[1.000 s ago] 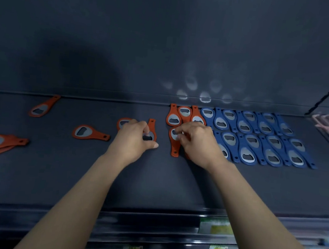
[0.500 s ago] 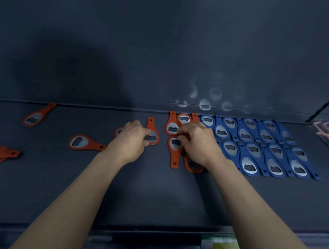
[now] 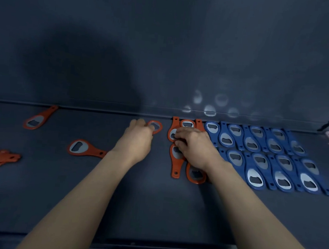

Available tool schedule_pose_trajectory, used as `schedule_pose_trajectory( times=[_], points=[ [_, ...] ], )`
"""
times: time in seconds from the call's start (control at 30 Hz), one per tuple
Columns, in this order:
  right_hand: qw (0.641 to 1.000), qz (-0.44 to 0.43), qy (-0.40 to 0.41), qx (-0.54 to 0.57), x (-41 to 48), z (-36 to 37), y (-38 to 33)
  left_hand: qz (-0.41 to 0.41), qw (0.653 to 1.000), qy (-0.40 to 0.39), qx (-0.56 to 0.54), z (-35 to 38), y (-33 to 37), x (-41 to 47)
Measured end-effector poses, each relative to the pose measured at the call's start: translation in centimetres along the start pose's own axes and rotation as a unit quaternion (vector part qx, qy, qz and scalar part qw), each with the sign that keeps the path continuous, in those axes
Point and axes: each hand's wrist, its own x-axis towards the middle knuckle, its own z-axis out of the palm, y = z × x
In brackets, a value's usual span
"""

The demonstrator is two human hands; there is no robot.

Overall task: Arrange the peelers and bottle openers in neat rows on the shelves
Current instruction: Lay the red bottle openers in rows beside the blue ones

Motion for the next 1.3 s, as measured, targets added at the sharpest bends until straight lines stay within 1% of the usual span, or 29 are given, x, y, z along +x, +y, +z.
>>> schedule_pose_trajectory(
  times=[0.07, 0.23, 0.3, 0.4, 0.63, 0.77, 0.83, 0.9, 1.03, 1.1, 1.17, 1.23, 1.3],
  points=[
    [1.0, -0.003, 0.0, 0.006, 0.1, 0.0, 0.0, -0.008, 0.999, -0.022, -0.027, 0.2, 0.1, 0.2],
    [1.0, -0.022, 0.005, -0.003, 0.1, 0.0, 0.2, 0.0, 0.99, -0.044, -0.137, 0.7, 0.9, 1.3],
    [1.0, -0.029, 0.008, -0.002, 0.1, 0.0, 0.3, 0.01, 0.985, -0.046, -0.164, 1.0, 1.1, 1.4],
    [0.999, -0.042, 0.015, 0.005, 0.0, 0.1, 0.4, 0.03, 0.986, -0.028, -0.16, 1.4, 1.1, 1.5],
    [0.998, -0.051, 0.019, 0.015, -0.1, -0.1, 0.5, 0.046, 0.985, 0.008, -0.169, 1.6, 0.8, 1.3],
    [0.998, -0.058, 0.033, 0.018, 0.0, -0.4, -0.2, 0.038, 0.979, 0.069, -0.19, 0.6, 0.0, 0.3],
    [0.996, -0.072, 0.042, 0.027, 0.6, -0.5, -1.5, 0.018, 0.979, 0.102, -0.174, -0.4, -1.2, -0.4],
    [0.994, -0.089, 0.031, 0.047, 1.2, -0.2, -3.7, -0.02, 0.98, 0.132, -0.146, -1.4, -3.0, -1.4],
    [0.992, -0.107, -0.044, 0.057, 2.1, 1.6, -8.6, -0.154, 0.97, 0.173, -0.068, -2.8, -8.0, -4.2],
    [0.992, -0.097, -0.075, 0.04, 2.5, 2.8, -10.5, -0.227, 0.958, 0.171, -0.025, -3.2, -11.0, -5.7],
    [0.992, -0.083, -0.09, 0.025, 2.7, 3.7, -12.0, -0.276, 0.947, 0.165, -0.005, -3.6, -13.8, -6.8],
    [0.992, -0.077, -0.096, 0.013, 2.9, 4.4, -13.1, -0.302, 0.943, 0.141, -0.009, -3.9, -16.2, -7.5],
    [0.991, -0.082, -0.102, -0.001, 3.1, 4.9, -13.8, -0.308, 0.946, 0.096, -0.026, -4.2, -17.7, -7.5]
  ],
)
